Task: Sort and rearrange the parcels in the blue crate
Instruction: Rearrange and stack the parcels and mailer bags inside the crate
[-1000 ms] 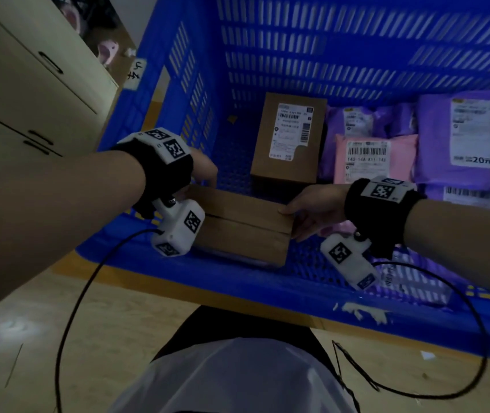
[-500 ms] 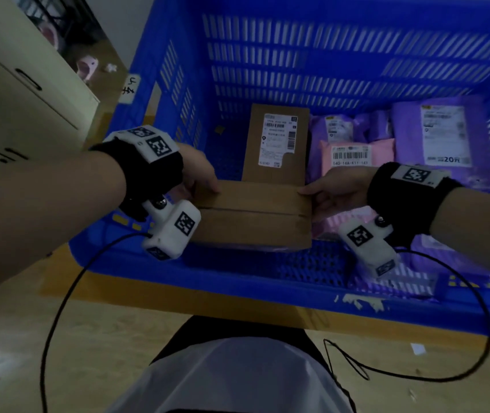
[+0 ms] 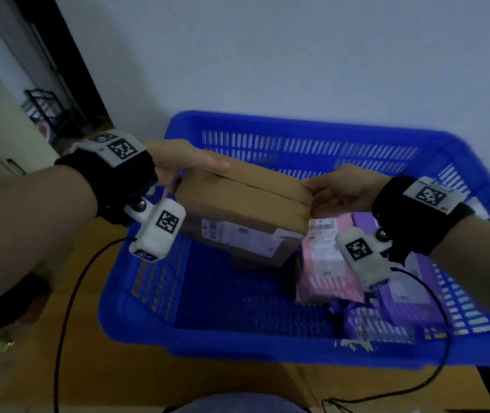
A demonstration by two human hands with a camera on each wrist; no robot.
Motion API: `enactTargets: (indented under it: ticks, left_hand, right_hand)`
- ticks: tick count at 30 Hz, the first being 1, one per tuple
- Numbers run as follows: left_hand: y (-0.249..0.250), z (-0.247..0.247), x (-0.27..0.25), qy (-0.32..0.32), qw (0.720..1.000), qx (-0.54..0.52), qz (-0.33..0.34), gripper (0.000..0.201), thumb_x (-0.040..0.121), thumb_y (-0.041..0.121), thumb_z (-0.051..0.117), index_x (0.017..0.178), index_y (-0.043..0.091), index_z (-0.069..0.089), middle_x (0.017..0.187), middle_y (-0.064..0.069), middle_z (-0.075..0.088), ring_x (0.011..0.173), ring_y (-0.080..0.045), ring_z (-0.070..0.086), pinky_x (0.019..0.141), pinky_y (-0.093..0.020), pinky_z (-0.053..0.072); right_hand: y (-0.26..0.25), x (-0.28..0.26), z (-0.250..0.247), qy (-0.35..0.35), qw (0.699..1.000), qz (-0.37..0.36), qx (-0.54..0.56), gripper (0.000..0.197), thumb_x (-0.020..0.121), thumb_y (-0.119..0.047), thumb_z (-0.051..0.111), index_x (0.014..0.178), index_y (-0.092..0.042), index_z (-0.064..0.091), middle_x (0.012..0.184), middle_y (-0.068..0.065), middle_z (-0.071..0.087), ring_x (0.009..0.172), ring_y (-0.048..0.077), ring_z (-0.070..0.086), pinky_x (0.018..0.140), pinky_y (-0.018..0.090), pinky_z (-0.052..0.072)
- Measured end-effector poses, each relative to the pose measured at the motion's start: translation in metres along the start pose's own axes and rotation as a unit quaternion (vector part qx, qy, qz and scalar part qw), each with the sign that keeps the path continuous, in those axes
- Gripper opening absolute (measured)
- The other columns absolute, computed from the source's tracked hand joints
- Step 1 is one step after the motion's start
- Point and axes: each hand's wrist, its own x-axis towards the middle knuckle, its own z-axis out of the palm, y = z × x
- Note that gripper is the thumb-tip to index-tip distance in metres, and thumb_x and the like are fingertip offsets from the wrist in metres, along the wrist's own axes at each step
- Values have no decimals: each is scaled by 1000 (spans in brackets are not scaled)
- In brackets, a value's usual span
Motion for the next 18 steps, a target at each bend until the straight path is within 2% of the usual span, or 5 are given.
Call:
enactTargets:
  ticks: [5, 8, 10, 14, 18]
  left_hand:
    - [19, -22, -11, -36, 985, -10, 169, 91, 37, 56, 88, 119, 28, 61, 128, 0, 63, 113, -22, 60, 98, -43, 46]
    - [30, -34, -12, -78, 962, 41, 257, 99, 52, 21, 91, 138, 30, 41, 133, 2, 55, 121, -18, 55, 96, -34, 53]
    - [40, -39, -12, -38, 950, 78, 301, 110, 59, -7, 82, 144, 32, 25, 137, 6, 46, 123, -12, 49, 93, -24, 52]
    - [62, -51, -13, 25, 918, 143, 370, 127, 40, 25, 89, 139, 43, 12, 146, 10, 29, 131, -7, 33, 100, -20, 34]
    - [86, -57, -12, 48, 915, 164, 366, 121, 59, 10, 88, 148, 34, 11, 149, 10, 27, 132, -4, 29, 102, -21, 29]
  right_hand:
    - [-30, -11, -9, 48, 996, -53, 52, 17, 95, -15, 53, 105, -2, 55, 63, 21, 66, 48, 26, 67, 44, 30, 57]
    - [-42, -13, -20, 56, 991, -79, 91, 17, 97, -15, 50, 111, -9, 56, 83, 21, 62, 65, 27, 65, 52, 29, 59]
    - [-49, -13, -26, 48, 988, -95, 110, 17, 97, -15, 49, 111, -9, 57, 88, 19, 62, 71, 26, 65, 54, 28, 59]
    - [-62, -12, -35, 50, 973, -152, 164, 11, 96, -13, 50, 97, -10, 61, 93, 14, 60, 77, 26, 62, 56, 30, 60]
    - [-67, -14, -35, 47, 973, -199, 107, 40, 86, -28, 66, 121, -11, 59, 120, 6, 62, 98, 26, 65, 78, 33, 59]
